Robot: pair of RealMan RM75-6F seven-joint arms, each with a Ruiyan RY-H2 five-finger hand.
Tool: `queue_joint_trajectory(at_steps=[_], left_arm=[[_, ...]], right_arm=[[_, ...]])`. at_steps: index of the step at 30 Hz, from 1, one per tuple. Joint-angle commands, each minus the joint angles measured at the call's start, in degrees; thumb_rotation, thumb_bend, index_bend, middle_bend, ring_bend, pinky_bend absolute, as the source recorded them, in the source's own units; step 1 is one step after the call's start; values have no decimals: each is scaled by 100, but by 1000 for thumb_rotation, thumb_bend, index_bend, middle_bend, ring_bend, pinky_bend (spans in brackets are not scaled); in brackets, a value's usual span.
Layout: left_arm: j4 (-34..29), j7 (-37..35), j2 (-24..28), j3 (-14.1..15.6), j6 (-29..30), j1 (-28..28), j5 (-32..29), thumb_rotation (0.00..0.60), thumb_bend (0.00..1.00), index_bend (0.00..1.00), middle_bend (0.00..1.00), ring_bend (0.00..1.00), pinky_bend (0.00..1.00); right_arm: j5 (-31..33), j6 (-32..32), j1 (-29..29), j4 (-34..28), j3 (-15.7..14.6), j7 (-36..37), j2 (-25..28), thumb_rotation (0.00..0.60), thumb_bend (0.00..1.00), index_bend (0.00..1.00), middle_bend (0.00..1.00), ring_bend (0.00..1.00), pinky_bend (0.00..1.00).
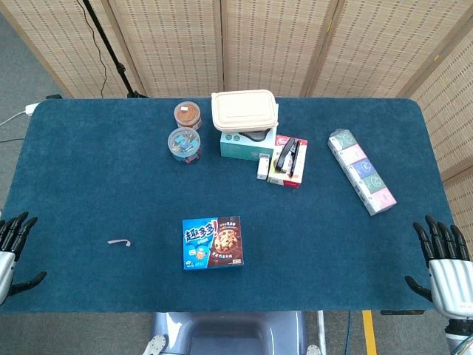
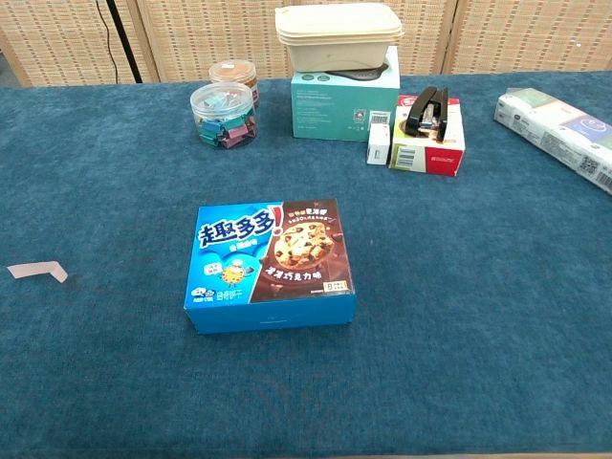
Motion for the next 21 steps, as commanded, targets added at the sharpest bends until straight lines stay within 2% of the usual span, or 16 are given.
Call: queue_joint_trajectory(at_steps=[1,8,15,21], left_arm=[[-17,16,4,3,1,2,0,600,130,0,0,0,0],[2,9,-2,40,-12,6,45,600,130,0,0,0,0],[59,115,-207,-189,-834,-438,-487,600,130,4,0,0,0],[593,200,-865,-340,-1466,-888,-694,600,130,159,0,0,0]], right_arm=[[10,-20,3,19,-7,5,-2,600,0,16,0,0,0],[-32,-35,15,-6,-26,45,8,600,0,16,0,0,0],[17,-94,35,-24,-25,134,45,600,0,22,0,0,0],[-40,-65,27,-28,-46,311,114,600,0,28,0,0,0]])
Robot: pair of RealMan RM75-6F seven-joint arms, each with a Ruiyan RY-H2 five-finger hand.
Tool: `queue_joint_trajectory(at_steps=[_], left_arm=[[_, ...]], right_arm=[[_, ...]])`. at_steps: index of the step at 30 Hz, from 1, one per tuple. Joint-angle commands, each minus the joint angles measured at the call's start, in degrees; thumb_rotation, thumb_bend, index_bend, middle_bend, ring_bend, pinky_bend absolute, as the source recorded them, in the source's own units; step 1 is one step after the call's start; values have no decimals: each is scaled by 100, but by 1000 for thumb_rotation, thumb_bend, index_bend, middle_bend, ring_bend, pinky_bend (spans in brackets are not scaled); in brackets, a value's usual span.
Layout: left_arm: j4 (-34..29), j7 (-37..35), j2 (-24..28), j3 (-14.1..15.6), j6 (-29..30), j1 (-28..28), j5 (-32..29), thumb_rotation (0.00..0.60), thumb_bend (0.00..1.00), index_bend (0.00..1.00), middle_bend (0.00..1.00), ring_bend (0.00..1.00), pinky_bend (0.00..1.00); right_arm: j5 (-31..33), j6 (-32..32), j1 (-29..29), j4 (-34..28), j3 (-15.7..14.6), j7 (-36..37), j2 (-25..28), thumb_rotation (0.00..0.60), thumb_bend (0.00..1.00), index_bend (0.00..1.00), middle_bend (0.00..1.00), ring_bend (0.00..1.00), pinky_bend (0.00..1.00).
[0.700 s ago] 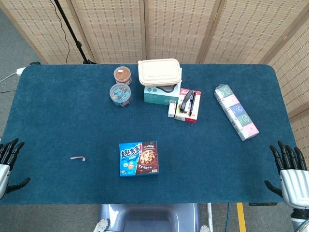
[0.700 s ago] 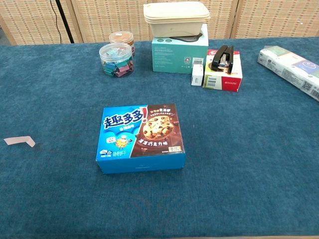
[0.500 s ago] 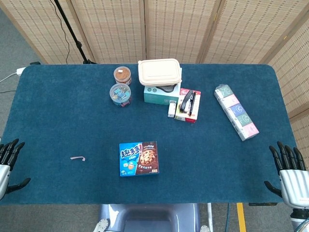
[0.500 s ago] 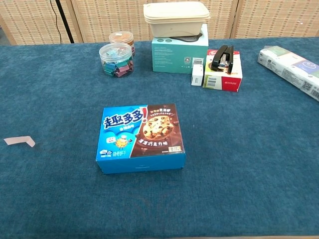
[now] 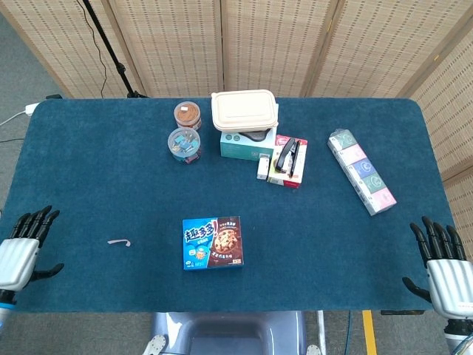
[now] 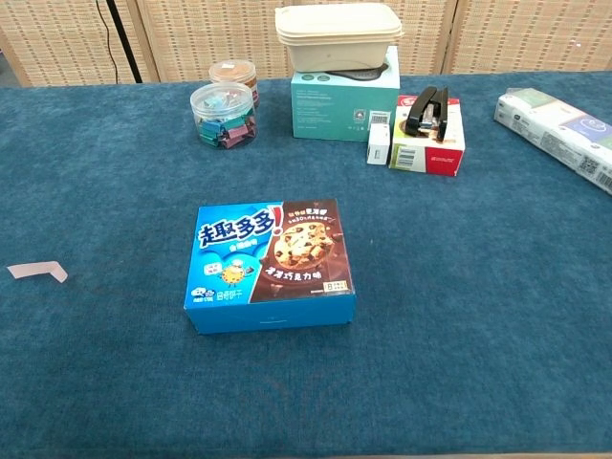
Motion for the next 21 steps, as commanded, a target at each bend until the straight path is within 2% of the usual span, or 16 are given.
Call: queue_joint_trajectory(at_steps=[1,7,12,21], left_arm=[[428,67,-486,-93,-475,-344,-134,600,130,187,0,0,0],[919,197,-1077,-74,-949,-661,-195,600,130,312,0,0,0],[1144,482,-1427,-201,-968,-741,-432,600,140,349,0,0,0],[1272,676,-1715,-259,-1219,-922,-731,600,231,386,0,0,0]], right_arm=[[6,12,-2,-5,5,79,37,600,0,28,0,0,0],[67,9,1,-18,33,218,92,600,0,30,0,0,0],[87,4,5,-22,42,324,134,600,0,32,0,0,0],[113,-18,20,-15,52,429,178,600,0,34,0,0,0]])
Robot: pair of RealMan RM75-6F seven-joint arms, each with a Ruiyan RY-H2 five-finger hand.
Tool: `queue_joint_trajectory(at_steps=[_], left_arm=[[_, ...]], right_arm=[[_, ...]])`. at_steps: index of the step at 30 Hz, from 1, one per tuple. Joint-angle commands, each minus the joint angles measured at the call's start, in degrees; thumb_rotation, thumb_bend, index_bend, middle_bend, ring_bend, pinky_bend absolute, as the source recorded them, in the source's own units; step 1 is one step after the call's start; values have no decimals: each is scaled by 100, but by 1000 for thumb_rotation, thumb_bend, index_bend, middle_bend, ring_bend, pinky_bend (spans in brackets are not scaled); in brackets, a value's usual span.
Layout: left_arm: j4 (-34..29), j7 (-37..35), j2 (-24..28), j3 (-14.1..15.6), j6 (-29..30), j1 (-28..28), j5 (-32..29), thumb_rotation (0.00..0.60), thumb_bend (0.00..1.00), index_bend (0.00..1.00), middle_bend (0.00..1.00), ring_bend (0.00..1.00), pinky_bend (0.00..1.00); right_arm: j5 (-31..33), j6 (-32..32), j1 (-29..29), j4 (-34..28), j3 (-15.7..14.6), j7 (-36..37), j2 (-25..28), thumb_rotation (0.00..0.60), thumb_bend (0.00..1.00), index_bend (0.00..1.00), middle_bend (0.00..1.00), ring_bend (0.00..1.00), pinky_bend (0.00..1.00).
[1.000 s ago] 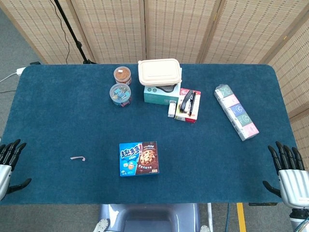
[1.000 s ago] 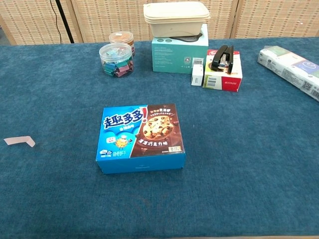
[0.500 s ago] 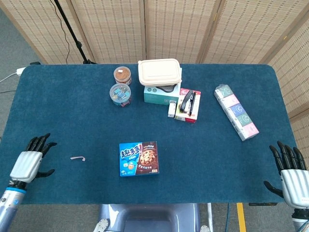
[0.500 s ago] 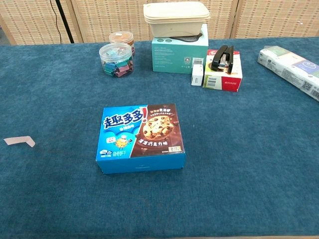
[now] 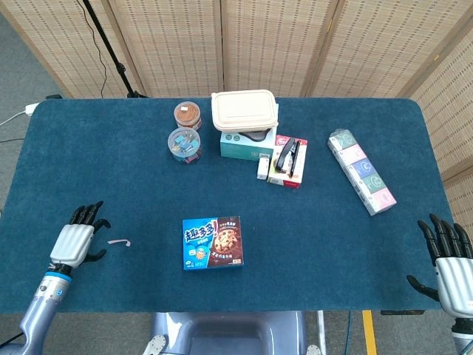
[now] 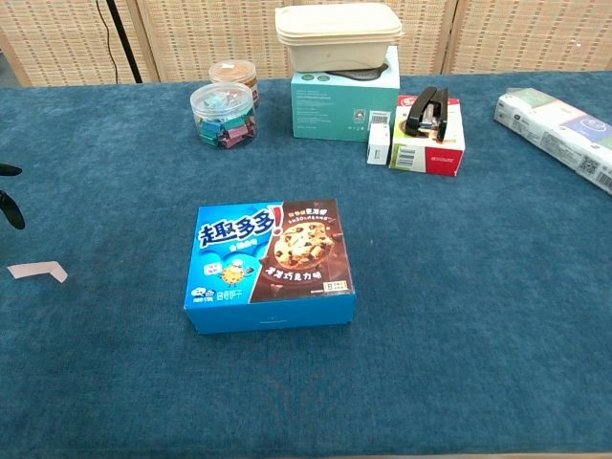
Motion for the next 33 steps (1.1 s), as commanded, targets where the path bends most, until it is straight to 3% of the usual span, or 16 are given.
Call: queue_joint_trajectory(at_steps=[1,8,33], left_arm=[[32,127,-73,-1,-68,-53,-89,600,240,387,0,0,0],[181,287,-295,-26,-149,-116,-314,600,252,457,0,0,0],[366,552,-594,-13,-167,-245,-580,600,345,519,0,0,0]], right_arm=[[10,14,-5,-3,7,15,8,600,0,34,0,0,0],[9,36,-15,-16,6,57,31,600,0,35,0,0,0],[10,54,-20,-26,8,186,85,600,0,42,0,0,0]])
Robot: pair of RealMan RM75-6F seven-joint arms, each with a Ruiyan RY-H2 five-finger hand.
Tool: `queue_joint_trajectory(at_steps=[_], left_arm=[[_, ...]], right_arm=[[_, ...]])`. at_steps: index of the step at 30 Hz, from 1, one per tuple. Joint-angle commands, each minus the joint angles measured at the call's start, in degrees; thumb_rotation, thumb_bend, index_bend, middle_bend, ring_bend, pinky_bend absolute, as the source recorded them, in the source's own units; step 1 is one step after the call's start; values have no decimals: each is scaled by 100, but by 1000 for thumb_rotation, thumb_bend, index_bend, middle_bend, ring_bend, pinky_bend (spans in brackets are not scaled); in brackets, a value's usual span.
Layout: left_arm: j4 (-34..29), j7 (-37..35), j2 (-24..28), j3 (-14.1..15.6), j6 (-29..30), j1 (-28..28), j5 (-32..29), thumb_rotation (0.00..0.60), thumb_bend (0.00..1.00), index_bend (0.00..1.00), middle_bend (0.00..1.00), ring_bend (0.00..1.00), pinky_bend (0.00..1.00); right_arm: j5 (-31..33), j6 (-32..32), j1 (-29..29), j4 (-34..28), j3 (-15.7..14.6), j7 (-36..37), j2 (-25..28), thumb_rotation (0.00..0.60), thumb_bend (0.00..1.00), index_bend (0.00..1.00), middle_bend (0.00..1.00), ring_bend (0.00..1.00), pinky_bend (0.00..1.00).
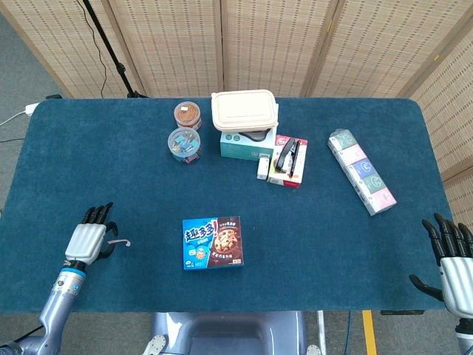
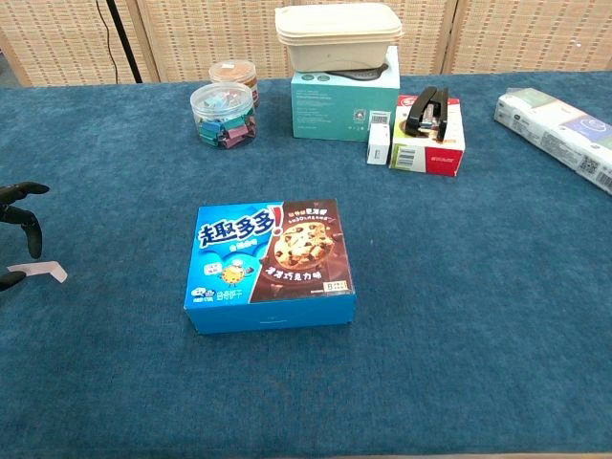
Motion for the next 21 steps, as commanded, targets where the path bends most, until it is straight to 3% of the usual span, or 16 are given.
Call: queue_joint_trajectory(at_steps=[1,21], left_arm=[[20,32,-14,3,8,-3,-19,600,345,526,0,0,0],[45,219,-58,39,40,-16,-141,600,397,618,0,0,0]], right_arm=[[-2,6,-3,-4,-1,11,7,600,0,42,0,0,0],[-7,12,-7,-24,-5,99,49,600,0,43,0,0,0]])
